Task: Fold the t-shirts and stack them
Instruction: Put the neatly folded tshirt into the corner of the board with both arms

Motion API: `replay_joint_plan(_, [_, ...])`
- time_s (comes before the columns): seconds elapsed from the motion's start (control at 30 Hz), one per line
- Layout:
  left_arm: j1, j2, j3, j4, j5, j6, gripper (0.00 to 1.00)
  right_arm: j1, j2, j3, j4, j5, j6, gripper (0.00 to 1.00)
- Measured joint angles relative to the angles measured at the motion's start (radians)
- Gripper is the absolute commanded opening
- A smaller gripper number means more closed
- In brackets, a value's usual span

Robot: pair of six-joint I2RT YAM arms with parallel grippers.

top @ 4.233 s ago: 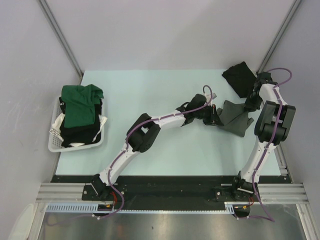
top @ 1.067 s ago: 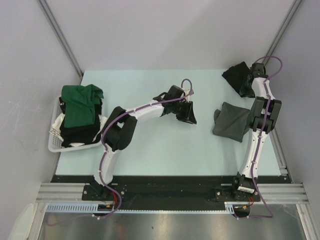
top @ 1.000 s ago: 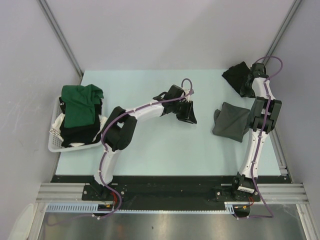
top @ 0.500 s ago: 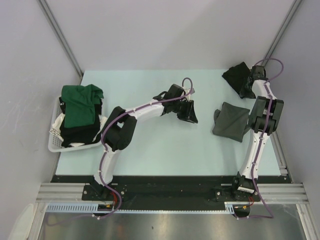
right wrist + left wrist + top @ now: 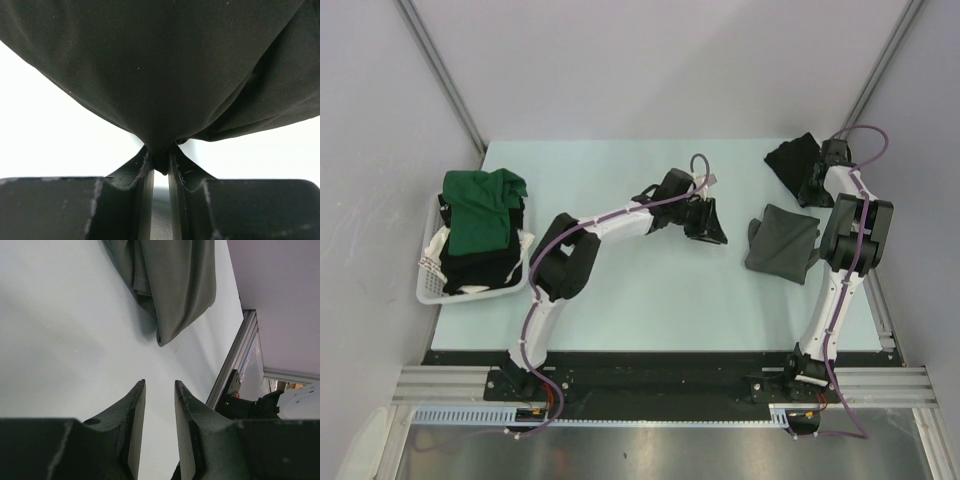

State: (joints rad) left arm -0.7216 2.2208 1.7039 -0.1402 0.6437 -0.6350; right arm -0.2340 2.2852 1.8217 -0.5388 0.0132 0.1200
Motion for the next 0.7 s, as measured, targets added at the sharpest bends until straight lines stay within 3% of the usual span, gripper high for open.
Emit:
replay_joint_plan(0.37, [-0.104,0.203,0.059,0.117,0.048,-0.161,0.37,0.004,0.000,0.000,-0.001,0.006,0.000,0.20])
replay_joint_plan(0.7, [-0.123,0.232,0.122,0.129,0.045,-0.194,0.52,0.004,-0.002,0.000,-0.006,0.005,0.000,0.20])
